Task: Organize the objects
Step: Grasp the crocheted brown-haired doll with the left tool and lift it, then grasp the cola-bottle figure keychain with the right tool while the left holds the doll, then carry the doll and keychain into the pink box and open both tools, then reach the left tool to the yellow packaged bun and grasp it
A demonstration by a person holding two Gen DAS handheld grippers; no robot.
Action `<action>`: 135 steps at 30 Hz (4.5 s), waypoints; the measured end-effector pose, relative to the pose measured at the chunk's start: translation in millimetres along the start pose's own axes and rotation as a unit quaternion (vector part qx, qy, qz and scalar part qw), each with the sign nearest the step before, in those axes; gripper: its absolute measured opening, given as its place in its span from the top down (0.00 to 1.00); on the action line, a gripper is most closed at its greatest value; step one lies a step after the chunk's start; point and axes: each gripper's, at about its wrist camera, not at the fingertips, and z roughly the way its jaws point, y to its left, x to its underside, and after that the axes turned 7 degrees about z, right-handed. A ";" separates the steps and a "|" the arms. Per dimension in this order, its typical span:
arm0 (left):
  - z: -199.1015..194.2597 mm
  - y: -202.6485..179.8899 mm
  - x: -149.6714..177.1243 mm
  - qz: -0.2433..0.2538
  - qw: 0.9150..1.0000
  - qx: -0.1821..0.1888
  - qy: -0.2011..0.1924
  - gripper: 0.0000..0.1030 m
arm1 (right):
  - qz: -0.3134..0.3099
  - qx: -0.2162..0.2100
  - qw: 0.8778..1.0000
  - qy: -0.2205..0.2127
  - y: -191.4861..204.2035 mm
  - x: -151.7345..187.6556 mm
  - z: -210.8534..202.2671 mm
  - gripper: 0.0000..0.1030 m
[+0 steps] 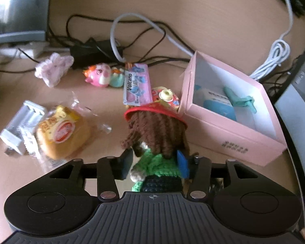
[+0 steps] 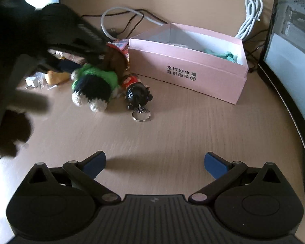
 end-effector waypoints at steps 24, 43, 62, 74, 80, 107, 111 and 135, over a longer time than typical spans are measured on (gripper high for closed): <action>-75.5 63.9 75.6 0.000 0.997 0.029 0.067 0.53 | -0.011 -0.046 0.998 -0.032 -0.7 -49.1 12.2 0.11; -86.3 81.1 83.9 0.031 0.996 0.051 0.065 0.53 | -0.003 -0.028 0.999 0.030 21.0 -84.4 27.3 0.73; -85.6 8.2 -37.5 0.090 0.970 0.220 -0.040 0.54 | 0.047 0.064 0.996 -0.049 -18.1 -53.6 -113.7 0.73; 45.2 -121.2 -100.2 0.059 0.969 0.236 -0.033 0.53 | 0.081 0.068 0.992 -0.067 -40.3 -29.7 -105.2 0.73; 87.8 -137.4 -62.4 0.077 0.979 0.179 0.061 0.55 | 0.075 0.076 0.993 -0.058 -49.8 -15.0 -98.9 0.73; -104.7 126.1 54.9 -0.070 0.995 0.039 -0.063 0.56 | 0.057 0.008 0.993 -0.107 -34.9 -211.5 10.5 0.50; -103.5 140.8 48.4 -0.084 0.994 0.023 -0.062 0.56 | 0.036 -0.022 0.998 -0.046 -23.8 -148.4 14.5 0.50; -18.9 95.3 -76.0 -0.077 0.994 0.077 -0.032 0.56 | 0.044 0.011 0.999 -0.008 -40.6 -86.7 14.5 0.36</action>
